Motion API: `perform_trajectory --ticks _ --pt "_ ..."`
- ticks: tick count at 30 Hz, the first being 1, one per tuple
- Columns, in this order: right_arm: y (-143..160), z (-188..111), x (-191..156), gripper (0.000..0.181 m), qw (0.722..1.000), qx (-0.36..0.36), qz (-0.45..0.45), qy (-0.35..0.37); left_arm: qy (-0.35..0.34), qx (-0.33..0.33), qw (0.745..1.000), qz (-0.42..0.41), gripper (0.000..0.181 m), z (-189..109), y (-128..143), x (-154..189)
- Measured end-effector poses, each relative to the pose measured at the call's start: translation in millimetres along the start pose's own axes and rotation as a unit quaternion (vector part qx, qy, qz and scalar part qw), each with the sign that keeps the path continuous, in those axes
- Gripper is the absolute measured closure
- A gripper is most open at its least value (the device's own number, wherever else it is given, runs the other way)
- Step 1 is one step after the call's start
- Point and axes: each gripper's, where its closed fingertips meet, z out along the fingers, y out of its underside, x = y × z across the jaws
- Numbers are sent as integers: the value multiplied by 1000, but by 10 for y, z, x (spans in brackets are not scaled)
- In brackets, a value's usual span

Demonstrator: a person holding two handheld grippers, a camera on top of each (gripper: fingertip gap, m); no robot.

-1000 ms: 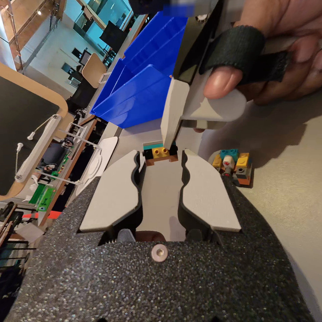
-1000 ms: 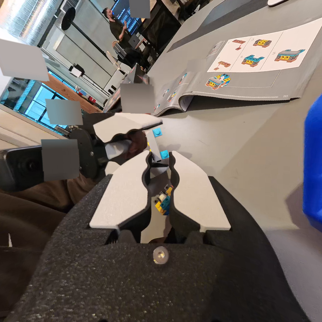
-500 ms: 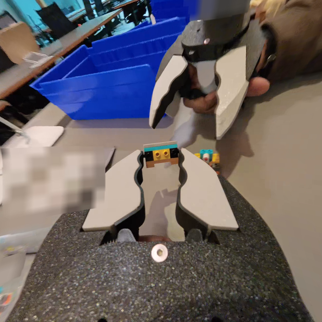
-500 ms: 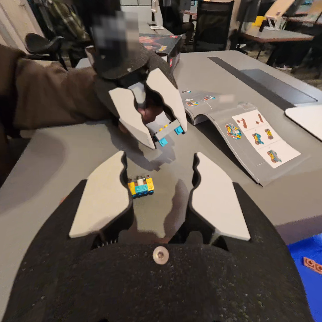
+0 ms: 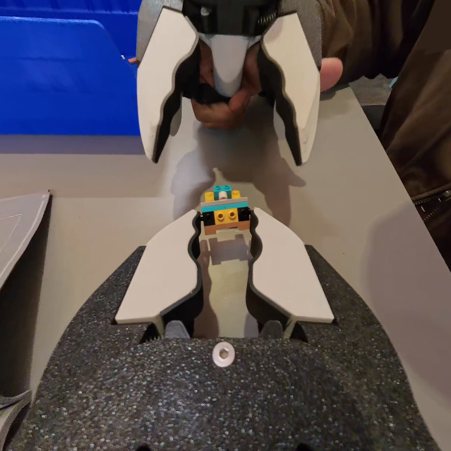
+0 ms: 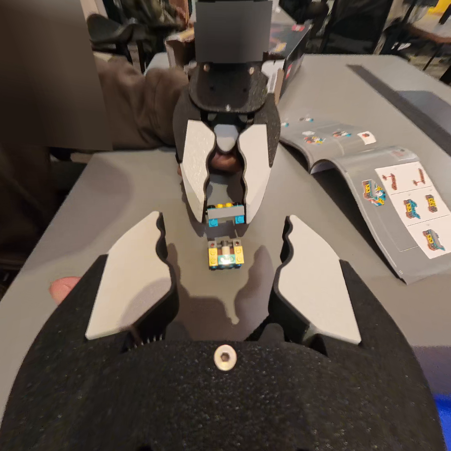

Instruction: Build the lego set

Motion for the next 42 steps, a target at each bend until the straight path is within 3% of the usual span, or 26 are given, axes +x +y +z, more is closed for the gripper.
perform_trajectory --ticks 6,16,42 --pt "381 108 -49 106 993 -114 -6 -19 2 -8 1000 -3 143 35 21 4" --pt "549 176 -2 146 984 -176 -19 9 -4 -32 999 0 143 82 77 -6" --pt "204 81 6 147 996 -47 68 -28 2 72 997 -37 143 -21 -194 -47"
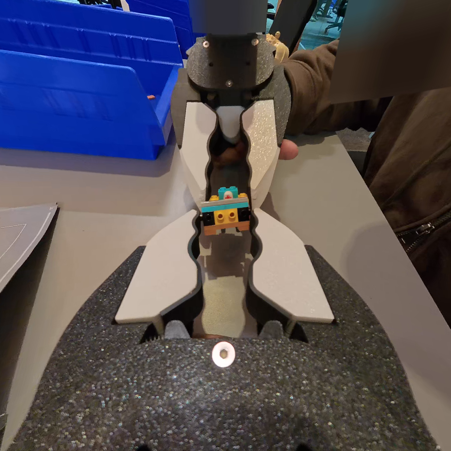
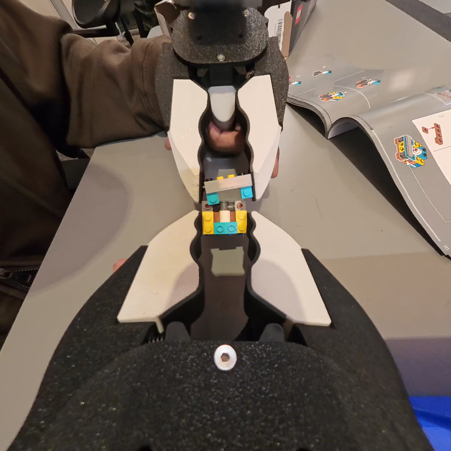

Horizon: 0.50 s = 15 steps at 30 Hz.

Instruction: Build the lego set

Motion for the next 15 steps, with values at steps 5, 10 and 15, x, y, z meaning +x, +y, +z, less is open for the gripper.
perform_trajectory --ticks 5,10,15 --pt "-20 5 -16 147 1000 6 3 -3 9 -3 1000 -9 142 11 6 29" --pt "-41 -3 -23 147 1000 14 10 -9 13 -10 1000 -18 143 23 22 41" --pt "-40 -2 -22 147 1000 14 9 -8 14 -12 1000 -23 143 25 29 42"
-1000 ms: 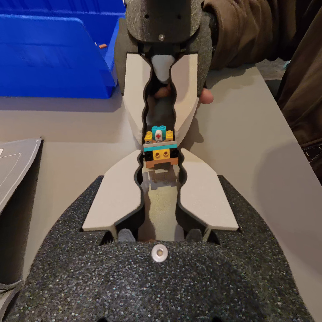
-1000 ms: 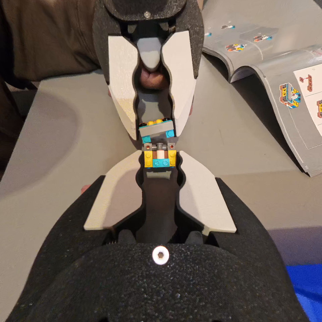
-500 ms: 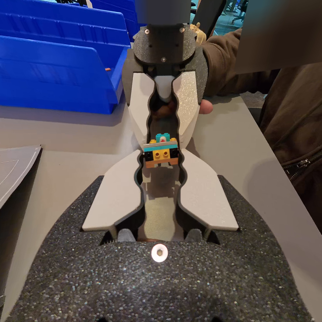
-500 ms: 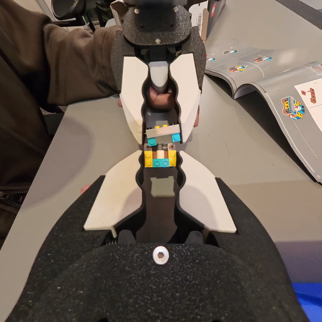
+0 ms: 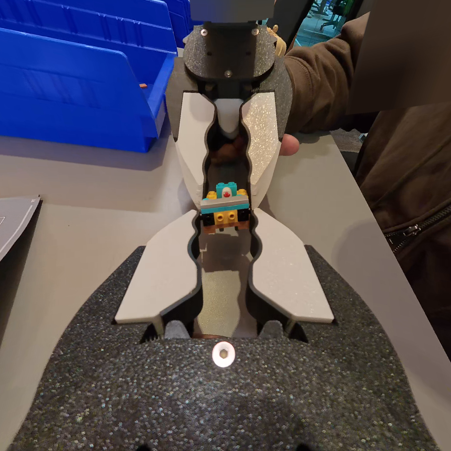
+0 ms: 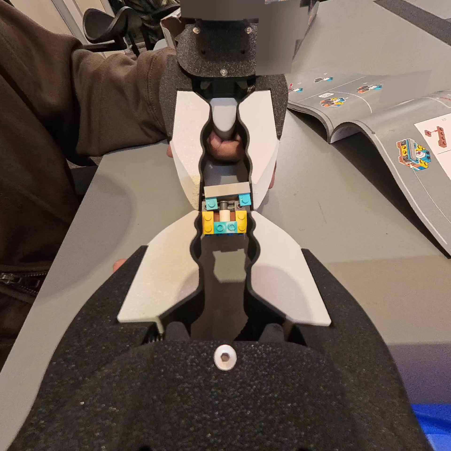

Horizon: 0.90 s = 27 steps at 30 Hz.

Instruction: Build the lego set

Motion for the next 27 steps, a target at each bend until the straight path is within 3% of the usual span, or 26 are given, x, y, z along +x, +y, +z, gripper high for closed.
perform_trajectory --ticks 27 --pt "-21 -5 5 147 1000 9 4 0 -1 -35 999 2 142 55 78 14"
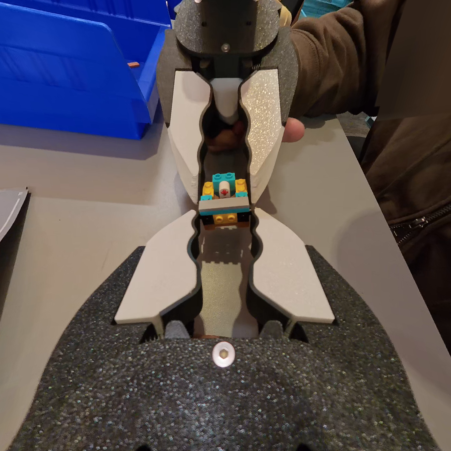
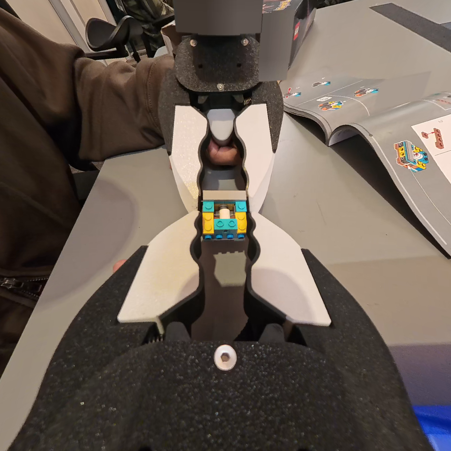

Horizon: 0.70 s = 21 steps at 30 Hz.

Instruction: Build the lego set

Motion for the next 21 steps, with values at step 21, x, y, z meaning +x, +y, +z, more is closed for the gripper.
perform_trajectory --ticks 21 --pt "-113 -54 31 147 998 46 50 -10 5 47 999 -25 141 -35 -117 -24"
